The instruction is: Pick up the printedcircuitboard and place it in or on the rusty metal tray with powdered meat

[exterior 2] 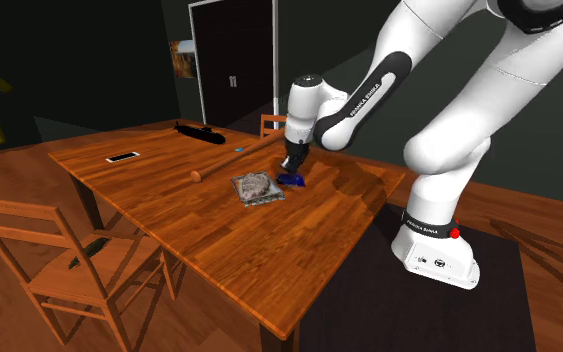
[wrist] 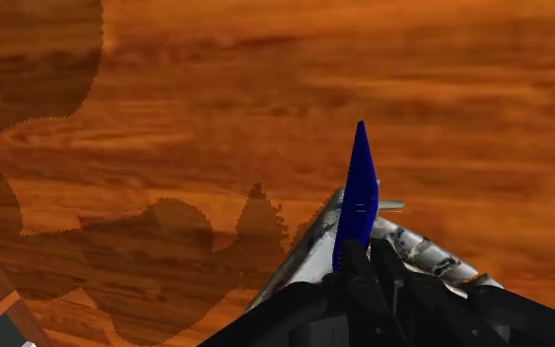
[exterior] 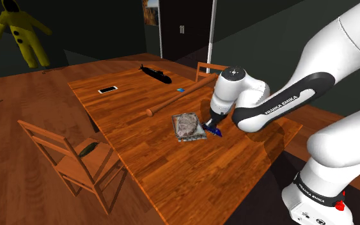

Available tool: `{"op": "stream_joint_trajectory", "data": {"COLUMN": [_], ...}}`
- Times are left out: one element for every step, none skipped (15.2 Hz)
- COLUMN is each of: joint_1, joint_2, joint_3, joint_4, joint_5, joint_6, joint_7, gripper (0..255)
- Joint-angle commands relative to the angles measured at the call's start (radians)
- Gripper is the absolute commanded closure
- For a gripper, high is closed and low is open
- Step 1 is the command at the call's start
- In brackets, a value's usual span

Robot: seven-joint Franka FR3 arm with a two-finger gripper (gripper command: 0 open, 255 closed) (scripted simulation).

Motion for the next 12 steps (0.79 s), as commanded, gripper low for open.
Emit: {"op": "stream_joint_trajectory", "data": {"joint_1": [-0.112,-0.157,-0.199,-0.239,-0.275,-0.305,-0.325,-0.335,-0.336,-0.332,-0.318,-0.303], "joint_2": [0.095,0.136,0.178,0.222,0.268,0.317,0.368,0.419,0.470,0.520,0.566,0.611], "joint_3": [0.048,0.072,0.096,0.118,0.140,0.157,0.168,0.171,0.168,0.162,0.149,0.135], "joint_4": [0.078,0.118,0.159,0.201,0.244,0.289,0.335,0.381,0.428,0.475,0.522,0.569], "joint_5": [-0.089,-0.131,-0.177,-0.227,-0.280,-0.335,-0.391,-0.445,-0.493,-0.534,-0.568,-0.596], "joint_6": [0.018,0.014,0.007,-0.004,-0.018,-0.037,-0.060,-0.085,-0.112,-0.139,-0.165,-0.191], "joint_7": [0.028,0.047,0.070,0.095,0.123,0.152,0.182,0.208,0.230,0.247,0.257,0.263], "gripper": [255,255,255,255,255,255,255,255,255,255,255,255]}}
